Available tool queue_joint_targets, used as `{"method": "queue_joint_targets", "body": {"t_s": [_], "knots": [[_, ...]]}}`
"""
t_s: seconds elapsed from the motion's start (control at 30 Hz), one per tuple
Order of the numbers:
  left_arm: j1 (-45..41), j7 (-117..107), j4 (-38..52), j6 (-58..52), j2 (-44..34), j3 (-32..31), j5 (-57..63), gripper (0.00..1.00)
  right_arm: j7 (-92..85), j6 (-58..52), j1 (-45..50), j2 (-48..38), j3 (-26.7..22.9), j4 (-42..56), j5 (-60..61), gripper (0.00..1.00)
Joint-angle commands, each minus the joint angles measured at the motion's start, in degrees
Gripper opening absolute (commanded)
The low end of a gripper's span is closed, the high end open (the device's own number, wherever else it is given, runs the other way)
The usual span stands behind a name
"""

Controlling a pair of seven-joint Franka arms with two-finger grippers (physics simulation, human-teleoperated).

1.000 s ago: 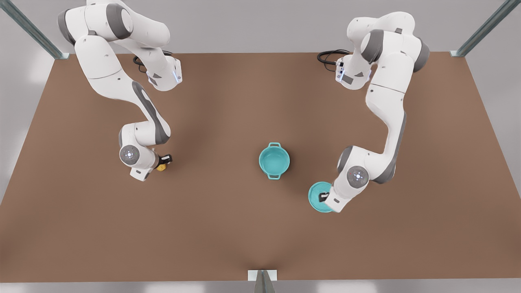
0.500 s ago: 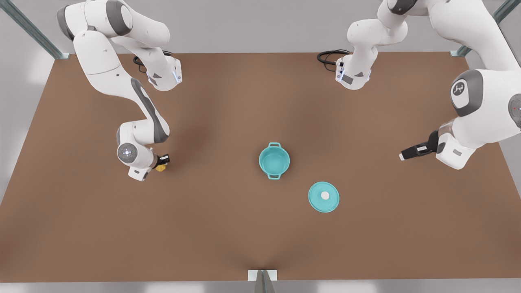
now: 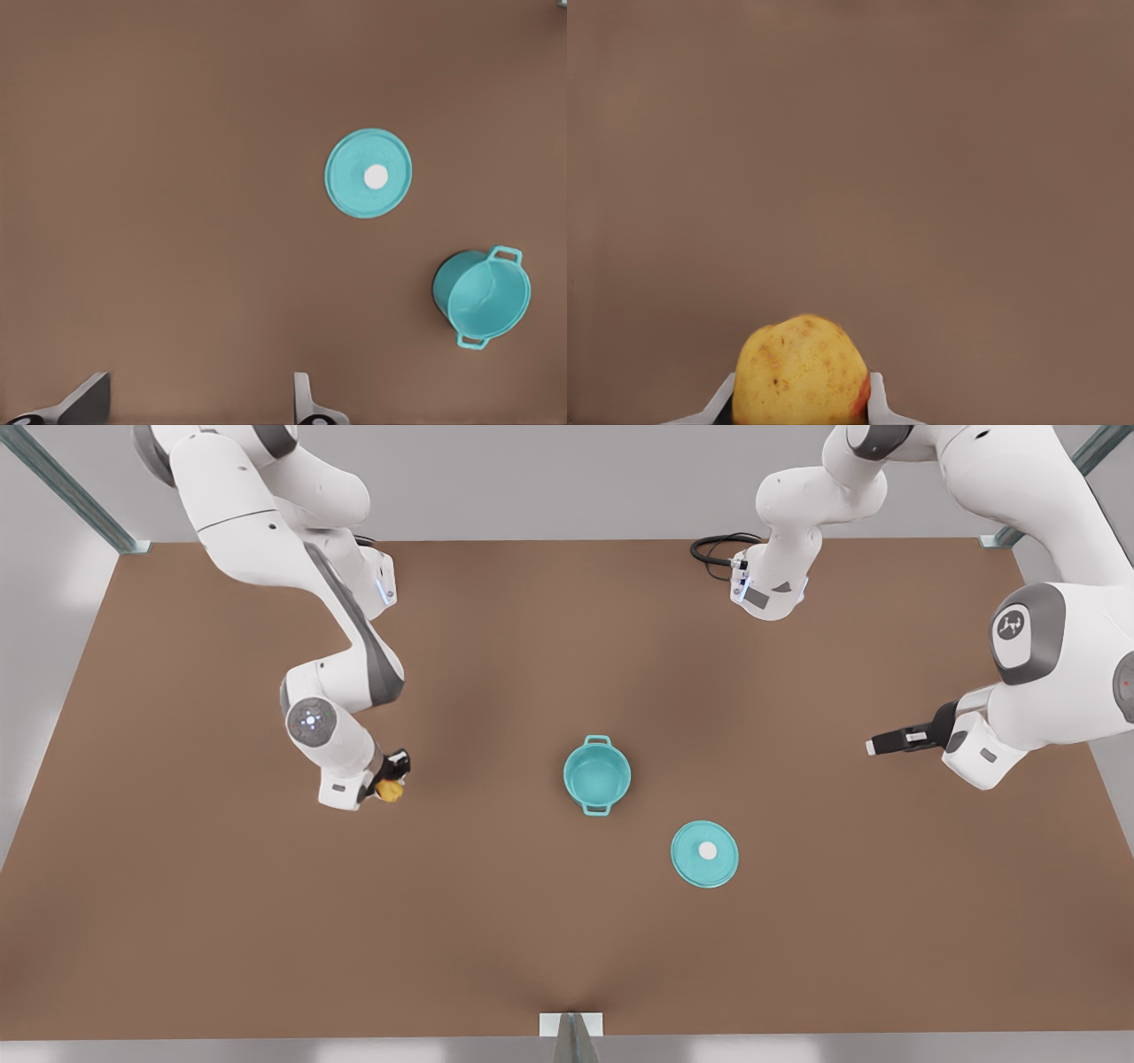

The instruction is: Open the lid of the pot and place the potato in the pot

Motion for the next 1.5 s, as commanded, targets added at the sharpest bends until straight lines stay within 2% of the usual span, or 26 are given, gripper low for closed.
{"method": "queue_joint_targets", "body": {"t_s": [0.0, 0.13, 0.27, 0.6, 0.73, 0.93, 1.0, 1.03, 1.07, 1.1, 1.17, 1.2, 1.23, 1.3, 1.33, 1.4, 1.47], "knots": [[-0.2, 2.6, 0.0, 0.0, 0.0, -0.1, 0.0, 1.00, -0.5, -1.3, 0.6, 0.7, 1.8, 2.8, 1.4, 0.54], [-0.3, 1.9, -0.2, 0.3, -0.1, -0.2, 0.0, 1.00, 0.1, -0.6, 6.8, 6.7, 1.9, 12.5, 5.2, 0.54], [-0.3, 1.9, -0.6, 0.1, -0.3, -0.2, 0.0, 1.00, 0.5, 2.3, 12.1, 11.2, 2.0, 16.5, 8.9, 0.53], [-0.9, -2.5, -0.7, -0.2, -0.3, -1.2, 0.0, 1.00, 2.7, 18.1, 26.1, 24.1, 1.5, 28.0, 9.3, 0.53], [-0.9, -2.5, -0.6, -0.2, -0.3, -1.3, 0.0, 1.00, 3.4, 18.8, 34.0, 30.1, -3.9, 35.9, 9.2, 0.53], [-1.0, -2.6, -0.7, -0.3, -0.3, -1.3, 0.0, 1.00, 3.5, 18.8, 35.2, 30.0, -4.5, 32.5, 9.5, 0.54], [-1.0, -2.6, -0.7, -0.4, -0.3, -1.3, 0.0, 1.00, 3.5, 18.8, 35.2, 29.3, -4.6, 30.5, 9.6, 0.61], [-1.0, -2.6, -0.7, -0.4, -0.3, -1.3, 0.0, 1.00, 3.5, 18.8, 35.1, 29.1, -4.6, 30.4, 9.6, 0.81], [-1.0, -2.6, -0.7, -0.4, -0.3, -1.3, 0.0, 1.00, 3.7, 18.8, 35.0, 28.8, -4.6, 30.4, 9.5, 0.95], [-1.1, -2.6, -0.7, -0.4, -0.3, -1.3, 0.0, 1.00, 3.7, 18.8, 35.0, 28.7, -4.6, 30.4, 9.5, 1.00], [-1.1, -2.6, -0.7, -0.5, -0.3, -1.3, 0.0, 1.00, 4.1, 18.1, 34.6, 27.1, -5.6, 30.4, 9.6, 1.00], [-1.1, -2.6, -0.7, -0.5, -0.3, -1.3, 0.0, 1.00, 3.9, 9.6, 32.5, 21.9, -8.3, 30.4, 10.9, 1.00], [-1.1, -2.6, -0.7, -0.5, -0.3, -1.3, 0.0, 1.00, 4.0, -5.2, 30.2, 15.4, -13.3, 30.5, 12.8, 1.00], [-1.4, -2.5, -0.4, -0.6, -0.3, -1.3, 0.2, 1.00, -2.0, -28.8, 28.0, 7.4, -29.2, 30.7, 12.7, 1.00], [-2.5, -2.8, 0.6, -0.5, 0.0, -1.7, -0.2, 1.00, -6.4, -34.0, 28.0, 5.8, -37.5, 30.7, 12.7, 1.00], [-4.3, -0.5, 1.7, 3.4, 0.4, -1.7, 0.4, 1.00, -9.1, -40.0, 28.0, 4.9, -45.9, 31.4, 12.1, 1.00], [-4.4, -0.3, 1.8, 3.5, 0.4, -1.7, 0.5, 1.00, -10.5, -39.4, 26.2, 5.2, -46.4, 31.4, 12.2, 1.00]]}}
